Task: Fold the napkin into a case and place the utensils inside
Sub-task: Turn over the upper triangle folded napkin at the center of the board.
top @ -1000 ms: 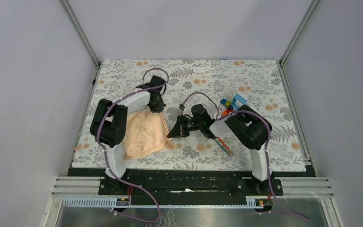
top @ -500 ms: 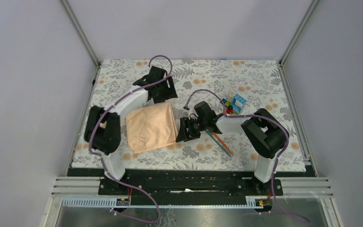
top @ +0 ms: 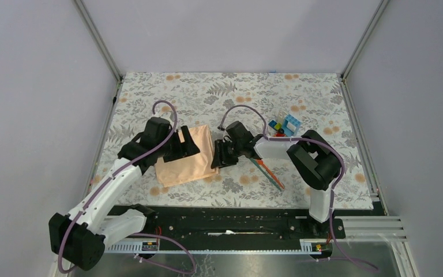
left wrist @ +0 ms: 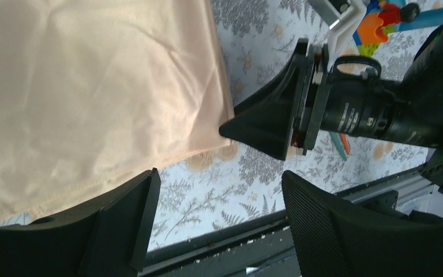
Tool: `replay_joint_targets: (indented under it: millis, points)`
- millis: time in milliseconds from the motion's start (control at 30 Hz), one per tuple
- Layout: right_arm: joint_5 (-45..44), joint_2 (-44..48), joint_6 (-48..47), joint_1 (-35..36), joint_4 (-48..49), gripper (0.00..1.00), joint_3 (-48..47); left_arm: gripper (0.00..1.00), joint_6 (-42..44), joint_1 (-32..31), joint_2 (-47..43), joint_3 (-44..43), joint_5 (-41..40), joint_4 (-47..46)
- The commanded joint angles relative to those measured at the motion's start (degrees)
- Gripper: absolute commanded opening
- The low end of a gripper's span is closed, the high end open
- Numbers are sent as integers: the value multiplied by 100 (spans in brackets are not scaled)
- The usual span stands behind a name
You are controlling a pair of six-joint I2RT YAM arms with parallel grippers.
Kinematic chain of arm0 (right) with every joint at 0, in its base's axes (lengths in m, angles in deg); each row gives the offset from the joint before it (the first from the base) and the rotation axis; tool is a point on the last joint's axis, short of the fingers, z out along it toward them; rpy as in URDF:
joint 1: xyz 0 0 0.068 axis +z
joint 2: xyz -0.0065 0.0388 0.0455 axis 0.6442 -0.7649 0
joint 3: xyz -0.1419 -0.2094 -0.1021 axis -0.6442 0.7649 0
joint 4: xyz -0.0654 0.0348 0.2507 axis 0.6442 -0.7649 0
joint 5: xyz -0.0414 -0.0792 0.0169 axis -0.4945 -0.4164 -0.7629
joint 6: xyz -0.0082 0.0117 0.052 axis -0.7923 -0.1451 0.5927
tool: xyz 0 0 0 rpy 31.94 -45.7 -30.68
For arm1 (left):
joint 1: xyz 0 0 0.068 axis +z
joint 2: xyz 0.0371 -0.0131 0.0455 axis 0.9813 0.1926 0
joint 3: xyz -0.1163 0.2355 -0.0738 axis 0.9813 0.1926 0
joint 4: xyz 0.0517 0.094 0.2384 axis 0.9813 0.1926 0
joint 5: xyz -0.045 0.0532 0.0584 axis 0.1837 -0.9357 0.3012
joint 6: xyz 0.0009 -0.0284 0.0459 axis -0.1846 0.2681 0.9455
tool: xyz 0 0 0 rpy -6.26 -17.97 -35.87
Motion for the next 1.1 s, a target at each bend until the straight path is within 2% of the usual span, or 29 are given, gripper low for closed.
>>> replay_joint_targets:
  millis: [0,100,233,333,433,467,500,567,633,700,800,933,1000,1067]
  points:
    - [-552,-168,-386,111,-823,43,-151,83,-63,24,-364,-7,30,227]
    - [-955,-98,-834,66,-1443,28,-294,83,51,24,-279,-173,-134,317]
    - [-1139,40,-1259,-170,-1868,15,-378,84,177,48,67,-416,-199,209]
    - [-1145,-21,-1614,-430,-2249,9,-501,84,154,194,444,-511,-149,-26]
    - [-1335,36,-1837,-705,-2528,5,-501,84,-17,759,782,-400,231,-456]
    - [-1481,79,-1885,-770,-2648,6,-519,83,-95,1029,865,-302,483,-674]
    - [-1666,161,-1925,-803,-2754,12,-532,81,-185,1295,985,-217,738,-921]
    - [-1915,329,-1978,-806,-2908,37,-625,75,-333,1720,1163,-108,1054,-1224]
    - [-1841,459,-1958,-760,-2899,59,-878,74,-459,1952,1403,-56,1158,-1503]
    - [-1972,458,-1917,-663,-2810,69,-1272,72,-591,2065,1724,-52,1403,-1799]
    - [-1875,108,-1762,-611,-2553,73,-2060,64,-793,2093,2240,-104,1615,-2162]
    - [-700,-686,-1033,-625,-1412,74,-2909,54,-836,2175,2619,-131,1260,-2310]
    - [-100,-1211,-511,-619,-744,67,-3217,48,-803,2283,2775,-143,1070,-2327]
    - [315,-1703,-170,-627,-565,55,-3803,41,-794,2376,2988,-179,1136,-2331]
